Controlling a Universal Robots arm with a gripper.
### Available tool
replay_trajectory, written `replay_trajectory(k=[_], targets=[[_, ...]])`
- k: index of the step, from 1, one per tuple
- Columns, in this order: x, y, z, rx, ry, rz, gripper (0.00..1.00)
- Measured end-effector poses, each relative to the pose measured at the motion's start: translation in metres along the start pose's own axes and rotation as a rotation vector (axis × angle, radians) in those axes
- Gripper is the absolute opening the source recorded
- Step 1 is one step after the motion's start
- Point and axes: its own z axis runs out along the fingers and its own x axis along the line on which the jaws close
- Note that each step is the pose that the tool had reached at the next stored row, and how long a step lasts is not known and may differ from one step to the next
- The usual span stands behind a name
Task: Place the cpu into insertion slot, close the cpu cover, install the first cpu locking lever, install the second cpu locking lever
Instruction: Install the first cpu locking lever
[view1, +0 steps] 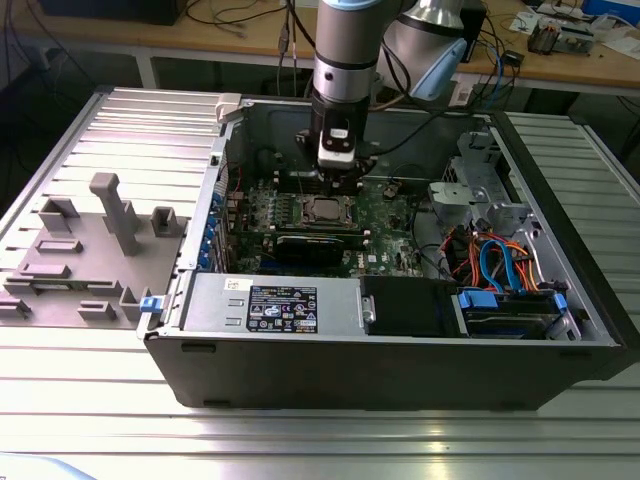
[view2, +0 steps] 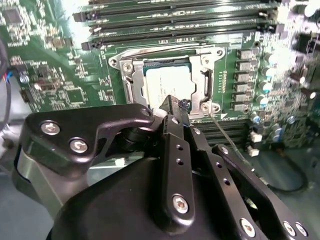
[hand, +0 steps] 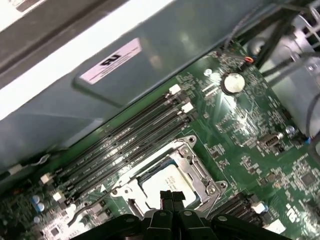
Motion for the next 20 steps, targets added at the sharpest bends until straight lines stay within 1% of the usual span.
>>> replay_trajectory(k=[5,6,8,10,12,20], targets=[[0.0000,0.0000,0.0002,0.0007,0.0010,-0.100,0.11],[0.0000,0.0001,-0.0007,0.0007,0.0011,-0.123,0.11],[0.0001,0.0001,-0.0060,0.0011,0.0014,-0.150,0.11],[0.0001,0.0001,-0.0064,0.0012,0.0018,-0.188,0.11],[0.0001,0.0001,-0.0064,0.0018,0.0024,-0.246,0.11],[0.0001,0.0001,-0.0062,0.0030,0.0041,-0.404,0.11]])
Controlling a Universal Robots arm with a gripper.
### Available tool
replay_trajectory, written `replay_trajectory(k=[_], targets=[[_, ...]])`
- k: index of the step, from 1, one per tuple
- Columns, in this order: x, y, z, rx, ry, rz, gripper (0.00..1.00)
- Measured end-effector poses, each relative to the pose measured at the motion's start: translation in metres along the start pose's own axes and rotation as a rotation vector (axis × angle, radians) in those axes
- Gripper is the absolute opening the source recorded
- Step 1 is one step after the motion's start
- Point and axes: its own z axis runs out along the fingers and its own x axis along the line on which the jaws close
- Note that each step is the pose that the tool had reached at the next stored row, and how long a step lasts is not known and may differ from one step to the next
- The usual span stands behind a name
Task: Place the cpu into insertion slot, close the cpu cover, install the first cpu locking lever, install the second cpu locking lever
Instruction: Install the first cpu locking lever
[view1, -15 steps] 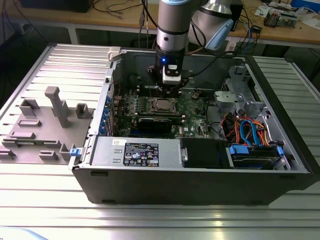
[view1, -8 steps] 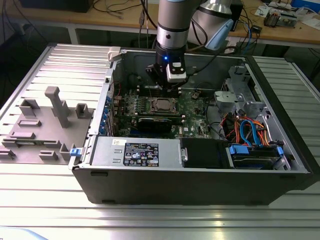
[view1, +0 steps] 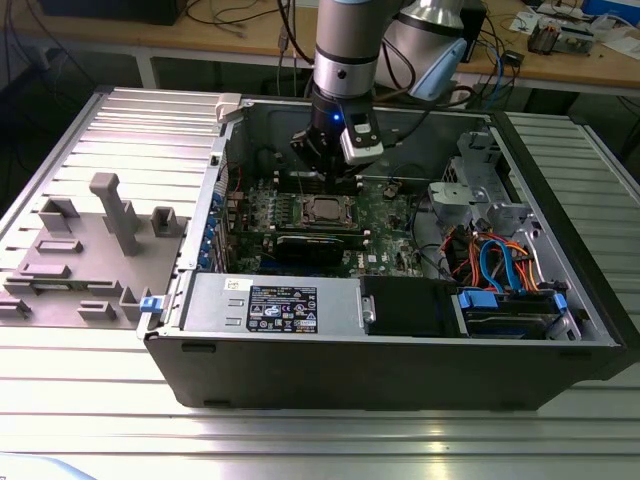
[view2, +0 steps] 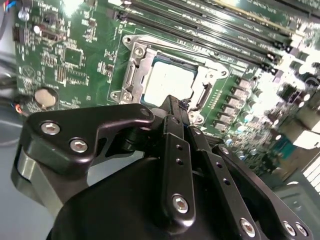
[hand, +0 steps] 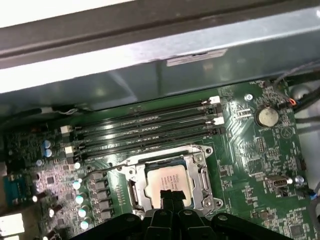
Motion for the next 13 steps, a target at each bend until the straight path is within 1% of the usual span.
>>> replay_trajectory(k=[2,3,4,5,7,9,11,12,13], targets=[[0.0000,0.0000,0.0002,0.0001,0.0000,-0.036,0.11],[0.0000,0.0000,0.0003,-0.0002,-0.0027,-0.047,0.11],[-0.0001,0.0000,0.0005,-0.0019,-0.0130,-0.056,0.11],[-0.0001,0.0001,0.0007,-0.0028,-0.0164,-0.080,0.11],[0.0000,0.0000,0.0008,-0.0038,-0.0158,-0.122,0.11],[0.0000,0.0000,0.0008,-0.0047,-0.0148,-0.186,0.11],[-0.0002,0.0001,0.0008,-0.0073,-0.0114,-0.219,0.11],[-0.0004,0.0001,0.0008,-0.0136,-0.0067,-0.233,0.11],[-0.0006,0.0002,0.0008,-0.0195,-0.0035,-0.239,0.11]])
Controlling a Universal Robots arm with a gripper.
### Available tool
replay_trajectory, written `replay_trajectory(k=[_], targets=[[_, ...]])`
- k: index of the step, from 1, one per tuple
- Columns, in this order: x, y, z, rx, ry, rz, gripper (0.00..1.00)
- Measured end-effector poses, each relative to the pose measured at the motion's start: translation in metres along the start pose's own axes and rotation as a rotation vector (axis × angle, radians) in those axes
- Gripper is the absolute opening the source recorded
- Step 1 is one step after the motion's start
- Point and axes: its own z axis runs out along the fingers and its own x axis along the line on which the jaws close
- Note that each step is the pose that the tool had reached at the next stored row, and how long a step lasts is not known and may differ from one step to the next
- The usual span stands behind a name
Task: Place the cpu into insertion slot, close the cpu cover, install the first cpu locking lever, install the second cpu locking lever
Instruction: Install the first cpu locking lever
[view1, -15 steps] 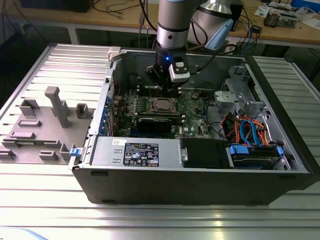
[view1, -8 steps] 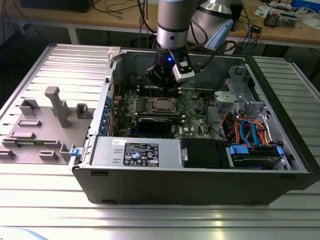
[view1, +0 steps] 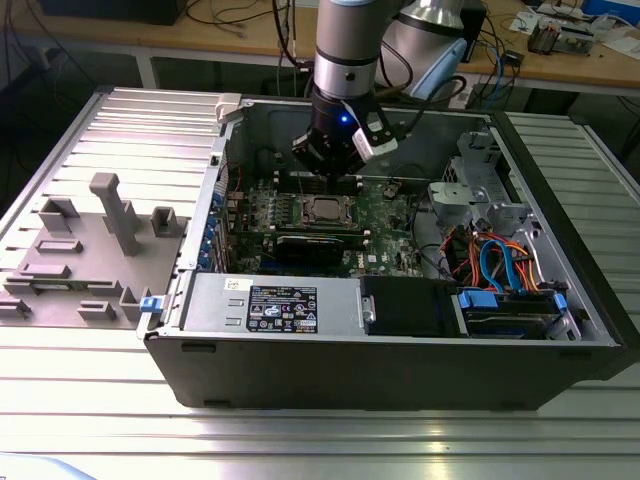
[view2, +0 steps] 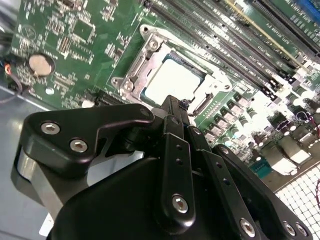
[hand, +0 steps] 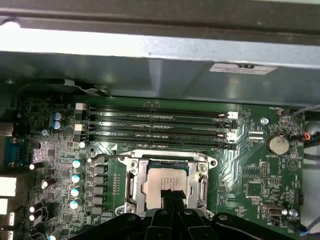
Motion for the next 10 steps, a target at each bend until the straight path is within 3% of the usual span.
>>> replay_trajectory(k=[1,4,10], targets=[[-0.0001,0.0001,0.0000,-0.0066,0.0025,-0.005,0.11],[0.0002,0.0002,0.0000,-0.0072,0.0025,-0.006,0.11],[0.0083,0.0008,0.0000,-0.0071,0.0017,0.013,0.11]])
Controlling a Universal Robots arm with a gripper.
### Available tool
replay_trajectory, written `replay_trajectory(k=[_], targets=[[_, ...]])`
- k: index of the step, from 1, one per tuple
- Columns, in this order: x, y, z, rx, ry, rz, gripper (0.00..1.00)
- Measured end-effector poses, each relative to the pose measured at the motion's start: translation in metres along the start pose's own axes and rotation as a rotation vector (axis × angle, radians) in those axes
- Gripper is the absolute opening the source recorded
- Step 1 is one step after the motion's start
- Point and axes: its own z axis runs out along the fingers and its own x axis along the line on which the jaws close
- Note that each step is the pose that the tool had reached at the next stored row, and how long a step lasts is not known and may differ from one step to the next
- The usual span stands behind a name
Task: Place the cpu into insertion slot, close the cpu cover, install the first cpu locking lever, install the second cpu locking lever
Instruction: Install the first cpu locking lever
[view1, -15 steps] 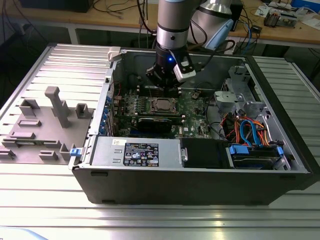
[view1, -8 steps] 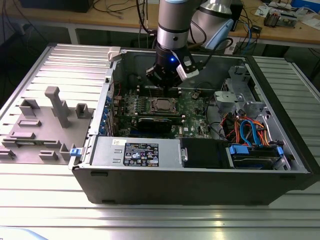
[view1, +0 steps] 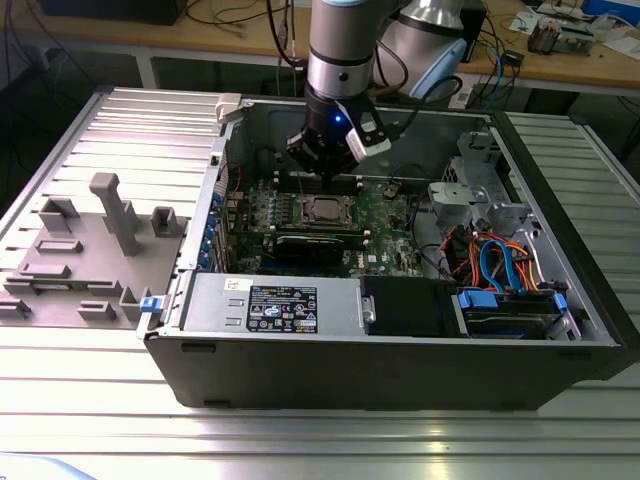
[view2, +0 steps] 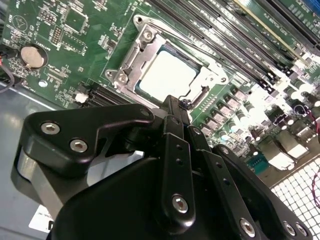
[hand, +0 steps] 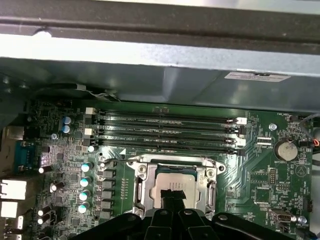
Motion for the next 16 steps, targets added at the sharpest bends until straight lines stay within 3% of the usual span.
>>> replay_trajectory(k=[10,16], targets=[[0.0044,0.0003,0.0002,0.0014,-0.0037,0.058,0.11],[0.0251,0.0015,0.0001,0.0015,-0.0064,0.057,0.11]])
